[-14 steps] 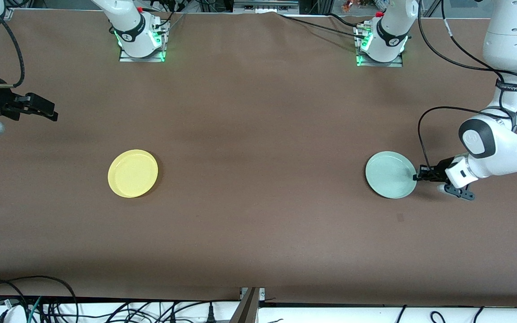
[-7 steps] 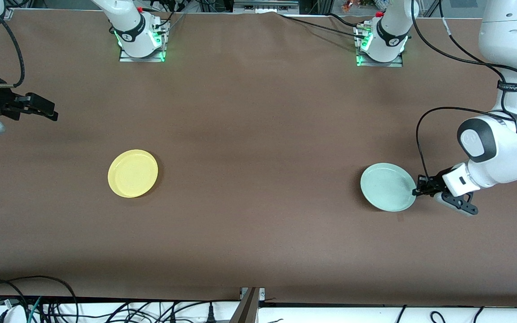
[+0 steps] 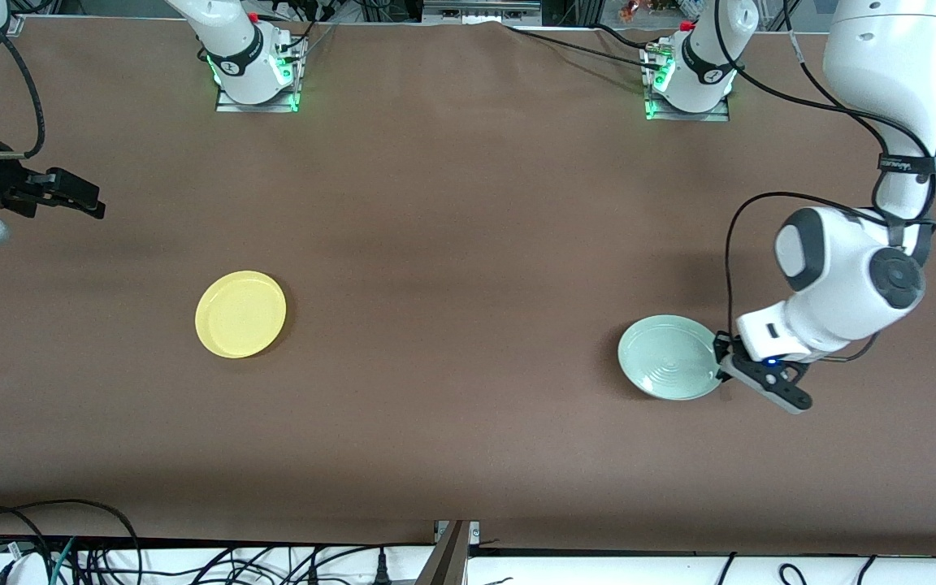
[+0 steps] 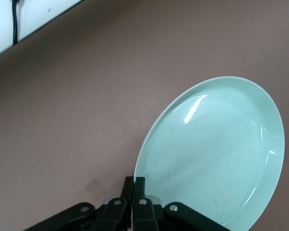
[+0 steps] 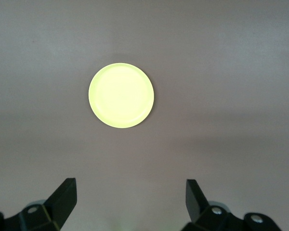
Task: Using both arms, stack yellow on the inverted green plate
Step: 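Close the left gripper on the green plate rim and tilt it up, then lift the green plate with the left gripper and flip it over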
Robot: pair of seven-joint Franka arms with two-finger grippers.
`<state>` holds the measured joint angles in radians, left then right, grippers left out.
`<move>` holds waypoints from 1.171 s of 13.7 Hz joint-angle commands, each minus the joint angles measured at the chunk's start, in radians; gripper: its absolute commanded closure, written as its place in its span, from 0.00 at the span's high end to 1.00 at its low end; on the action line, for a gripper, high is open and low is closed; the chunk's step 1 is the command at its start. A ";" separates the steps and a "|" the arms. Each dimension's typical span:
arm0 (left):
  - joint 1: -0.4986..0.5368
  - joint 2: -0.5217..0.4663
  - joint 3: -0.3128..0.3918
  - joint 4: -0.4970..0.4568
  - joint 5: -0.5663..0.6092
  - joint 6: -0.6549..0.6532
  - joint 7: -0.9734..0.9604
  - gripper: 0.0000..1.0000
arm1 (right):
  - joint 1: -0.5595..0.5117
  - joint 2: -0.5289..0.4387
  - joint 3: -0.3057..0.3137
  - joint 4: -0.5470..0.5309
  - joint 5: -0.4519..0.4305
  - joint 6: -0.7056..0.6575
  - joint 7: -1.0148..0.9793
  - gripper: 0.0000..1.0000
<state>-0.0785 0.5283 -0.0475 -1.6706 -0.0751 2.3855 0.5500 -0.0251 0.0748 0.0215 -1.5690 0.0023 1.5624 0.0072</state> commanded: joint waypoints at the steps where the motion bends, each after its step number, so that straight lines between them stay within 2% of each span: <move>1: -0.024 -0.001 -0.061 0.009 0.218 0.040 -0.166 0.00 | -0.006 -0.001 0.002 0.006 0.016 -0.012 0.014 1.00; 4: -0.073 0.009 -0.113 0.015 0.501 0.052 -0.402 0.00 | -0.006 -0.001 0.002 0.006 0.016 -0.012 0.014 1.00; 7: -0.135 0.027 -0.149 0.049 0.846 0.047 -0.658 0.00 | -0.006 -0.001 0.002 0.004 0.016 -0.012 0.014 1.00; 10: -0.173 0.033 -0.169 0.049 1.107 0.035 -0.752 0.00 | -0.006 -0.001 0.002 0.004 0.016 -0.012 0.014 1.00; 13: -0.228 0.035 -0.173 0.051 1.231 -0.050 -0.797 0.00 | -0.006 -0.003 0.002 0.004 0.016 -0.012 0.014 1.00; 16: -0.325 0.056 -0.173 0.080 1.340 -0.220 -0.872 0.00 | -0.006 -0.003 0.002 0.004 0.016 -0.012 0.014 1.00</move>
<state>-0.3379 0.5506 -0.2268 -1.6481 1.1856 2.2754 -0.2651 -0.0251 0.0748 0.0214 -1.5690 0.0024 1.5618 0.0074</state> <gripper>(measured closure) 0.978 0.000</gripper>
